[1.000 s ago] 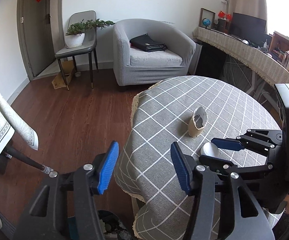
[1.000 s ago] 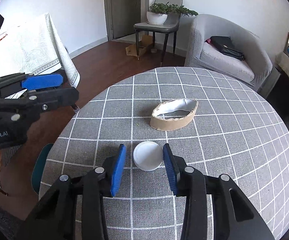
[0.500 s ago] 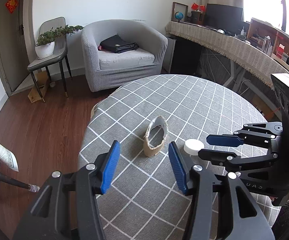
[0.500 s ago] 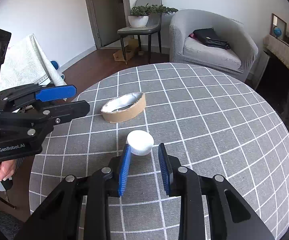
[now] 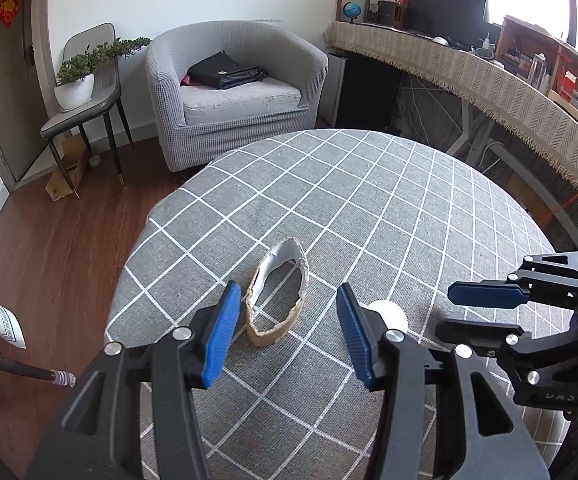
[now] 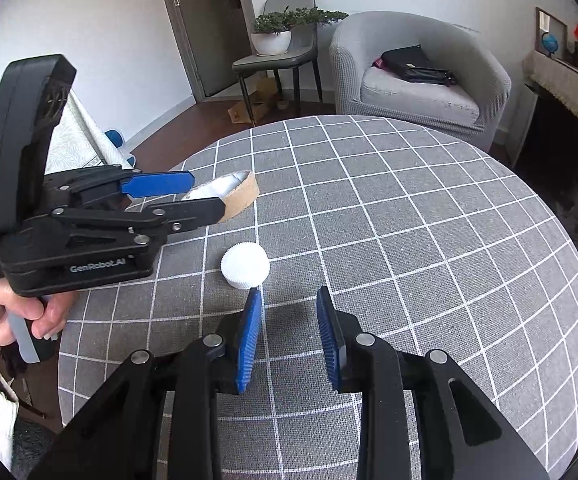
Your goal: Collect trash
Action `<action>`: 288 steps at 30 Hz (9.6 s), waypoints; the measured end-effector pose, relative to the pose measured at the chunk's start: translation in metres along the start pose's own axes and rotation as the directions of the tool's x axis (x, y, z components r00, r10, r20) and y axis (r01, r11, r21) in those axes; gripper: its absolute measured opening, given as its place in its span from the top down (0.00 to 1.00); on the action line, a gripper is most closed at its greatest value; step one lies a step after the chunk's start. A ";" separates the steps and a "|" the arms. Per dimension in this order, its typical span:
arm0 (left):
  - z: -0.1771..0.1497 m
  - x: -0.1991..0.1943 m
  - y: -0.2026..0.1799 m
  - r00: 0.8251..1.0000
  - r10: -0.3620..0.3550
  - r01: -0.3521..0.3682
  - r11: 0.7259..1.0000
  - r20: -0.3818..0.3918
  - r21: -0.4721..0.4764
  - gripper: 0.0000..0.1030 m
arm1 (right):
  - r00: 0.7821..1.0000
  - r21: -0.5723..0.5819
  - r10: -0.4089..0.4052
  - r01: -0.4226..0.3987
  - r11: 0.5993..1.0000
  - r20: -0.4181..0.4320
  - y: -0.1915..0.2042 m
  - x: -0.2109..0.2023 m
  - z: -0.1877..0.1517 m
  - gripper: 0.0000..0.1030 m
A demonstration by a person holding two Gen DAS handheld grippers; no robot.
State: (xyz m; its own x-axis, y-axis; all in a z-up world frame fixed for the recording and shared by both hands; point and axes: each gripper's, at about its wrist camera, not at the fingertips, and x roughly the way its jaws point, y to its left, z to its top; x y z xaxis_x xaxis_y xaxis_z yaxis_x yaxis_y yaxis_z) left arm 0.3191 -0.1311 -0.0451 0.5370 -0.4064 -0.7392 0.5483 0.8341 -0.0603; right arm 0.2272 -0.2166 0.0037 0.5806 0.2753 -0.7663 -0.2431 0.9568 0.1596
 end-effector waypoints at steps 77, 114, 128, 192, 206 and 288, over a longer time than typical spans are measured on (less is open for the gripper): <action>-0.296 -0.095 0.178 0.885 0.214 -0.390 0.826 -0.414 -0.407 0.67 | 0.942 -0.212 0.280 -0.317 0.924 -0.187 0.278 0.100 0.010 0.71; -0.287 -0.185 0.190 0.923 0.317 -0.385 0.792 -0.220 -0.474 0.51 | 0.835 -0.281 0.115 -0.306 0.909 -0.539 0.312 0.228 -0.084 0.52; -0.244 -0.258 0.157 0.905 0.424 -0.377 0.786 -0.016 -0.491 0.26 | 0.931 -0.403 0.086 -0.234 0.885 -0.354 0.312 0.161 -0.067 0.42; -0.243 -0.286 -0.012 0.829 0.539 -0.468 0.814 0.147 -0.345 0.03 | 0.901 0.023 -0.190 0.197 0.980 0.391 0.040 -0.211 -0.179 0.03; -0.244 -0.287 -0.009 0.833 0.534 -0.460 0.814 0.144 -0.355 0.03 | 0.904 0.031 -0.184 0.187 0.982 0.385 0.040 -0.209 -0.177 0.03; -0.245 -0.283 -0.008 0.835 0.535 -0.465 0.812 0.132 -0.353 0.03 | 0.905 0.034 -0.184 0.185 0.982 0.384 0.041 -0.211 -0.177 0.03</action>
